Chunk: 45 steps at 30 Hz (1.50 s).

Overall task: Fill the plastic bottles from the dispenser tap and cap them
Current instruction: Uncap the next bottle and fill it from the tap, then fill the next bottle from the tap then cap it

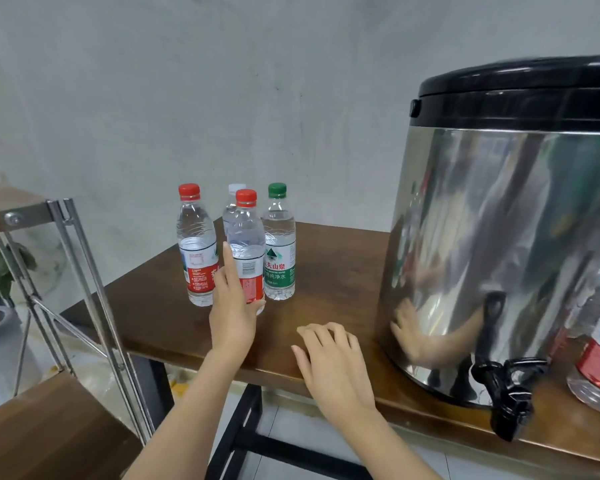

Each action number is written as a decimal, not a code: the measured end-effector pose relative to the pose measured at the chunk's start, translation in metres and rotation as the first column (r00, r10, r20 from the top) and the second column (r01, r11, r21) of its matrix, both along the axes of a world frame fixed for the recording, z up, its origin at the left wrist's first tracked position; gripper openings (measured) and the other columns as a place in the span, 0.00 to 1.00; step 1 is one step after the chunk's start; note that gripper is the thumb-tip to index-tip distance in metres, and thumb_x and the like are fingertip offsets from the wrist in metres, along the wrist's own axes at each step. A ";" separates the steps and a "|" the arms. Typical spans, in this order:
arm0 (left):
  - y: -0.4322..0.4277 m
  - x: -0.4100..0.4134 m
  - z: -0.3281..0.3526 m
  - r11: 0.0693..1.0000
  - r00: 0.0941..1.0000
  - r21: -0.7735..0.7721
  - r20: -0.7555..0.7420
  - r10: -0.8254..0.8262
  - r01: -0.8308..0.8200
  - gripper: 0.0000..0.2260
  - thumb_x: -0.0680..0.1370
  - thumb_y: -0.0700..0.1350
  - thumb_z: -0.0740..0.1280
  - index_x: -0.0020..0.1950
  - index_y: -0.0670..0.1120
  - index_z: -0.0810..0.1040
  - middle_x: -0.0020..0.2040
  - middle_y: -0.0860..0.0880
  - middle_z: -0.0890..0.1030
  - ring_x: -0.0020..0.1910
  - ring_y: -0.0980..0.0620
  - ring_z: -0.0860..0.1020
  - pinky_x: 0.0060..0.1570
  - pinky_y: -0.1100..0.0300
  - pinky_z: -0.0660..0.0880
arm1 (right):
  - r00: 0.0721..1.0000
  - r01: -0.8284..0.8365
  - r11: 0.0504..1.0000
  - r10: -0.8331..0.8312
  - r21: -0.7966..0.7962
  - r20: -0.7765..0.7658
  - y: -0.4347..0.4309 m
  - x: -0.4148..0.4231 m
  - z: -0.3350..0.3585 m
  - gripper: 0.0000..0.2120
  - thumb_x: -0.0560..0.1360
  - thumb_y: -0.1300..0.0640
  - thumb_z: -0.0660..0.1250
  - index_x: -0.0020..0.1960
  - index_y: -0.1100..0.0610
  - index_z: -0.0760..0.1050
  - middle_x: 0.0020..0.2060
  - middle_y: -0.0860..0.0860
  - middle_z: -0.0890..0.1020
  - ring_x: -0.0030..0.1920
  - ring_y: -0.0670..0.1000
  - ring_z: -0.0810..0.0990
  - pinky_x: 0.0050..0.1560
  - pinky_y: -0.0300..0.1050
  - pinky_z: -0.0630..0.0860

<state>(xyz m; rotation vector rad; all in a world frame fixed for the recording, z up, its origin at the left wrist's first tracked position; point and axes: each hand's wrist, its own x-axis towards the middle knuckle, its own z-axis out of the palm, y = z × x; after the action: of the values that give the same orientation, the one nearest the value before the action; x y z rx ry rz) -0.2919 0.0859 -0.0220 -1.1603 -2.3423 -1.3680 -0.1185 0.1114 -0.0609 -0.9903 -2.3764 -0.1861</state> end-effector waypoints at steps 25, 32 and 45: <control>-0.062 0.191 0.050 0.785 0.869 0.373 -0.230 -0.439 0.495 0.12 0.79 0.39 0.68 0.62 0.46 0.78 0.57 0.53 0.78 0.57 0.51 0.76 0.59 0.58 0.71 | 0.898 -0.175 0.896 0.315 0.407 -0.306 -0.062 0.174 0.071 0.10 0.80 0.60 0.65 0.59 0.59 0.80 0.55 0.52 0.82 0.55 0.51 0.78 0.56 0.42 0.77; -0.063 0.304 0.066 0.576 0.674 0.351 -0.399 -0.622 0.739 0.10 0.81 0.44 0.64 0.61 0.46 0.79 0.57 0.53 0.79 0.60 0.56 0.75 0.61 0.69 0.67 | 0.793 0.164 0.955 0.021 0.246 -0.609 -0.029 0.296 0.084 0.14 0.79 0.57 0.62 0.64 0.55 0.72 0.57 0.51 0.77 0.59 0.50 0.75 0.60 0.39 0.72; -0.025 0.364 0.042 0.536 0.554 0.157 -0.352 -0.755 0.830 0.11 0.81 0.47 0.63 0.60 0.47 0.80 0.56 0.55 0.78 0.59 0.56 0.74 0.59 0.64 0.70 | 0.663 0.292 0.861 -0.496 -0.417 -0.561 0.088 0.311 0.101 0.49 0.71 0.41 0.73 0.79 0.54 0.48 0.78 0.56 0.58 0.76 0.60 0.59 0.70 0.60 0.64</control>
<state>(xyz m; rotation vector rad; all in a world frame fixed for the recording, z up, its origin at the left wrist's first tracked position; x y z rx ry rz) 0.0719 0.0605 0.0198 -2.2886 -1.3094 -1.6000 0.1927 0.1998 0.0401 -1.4355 -1.5318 0.3294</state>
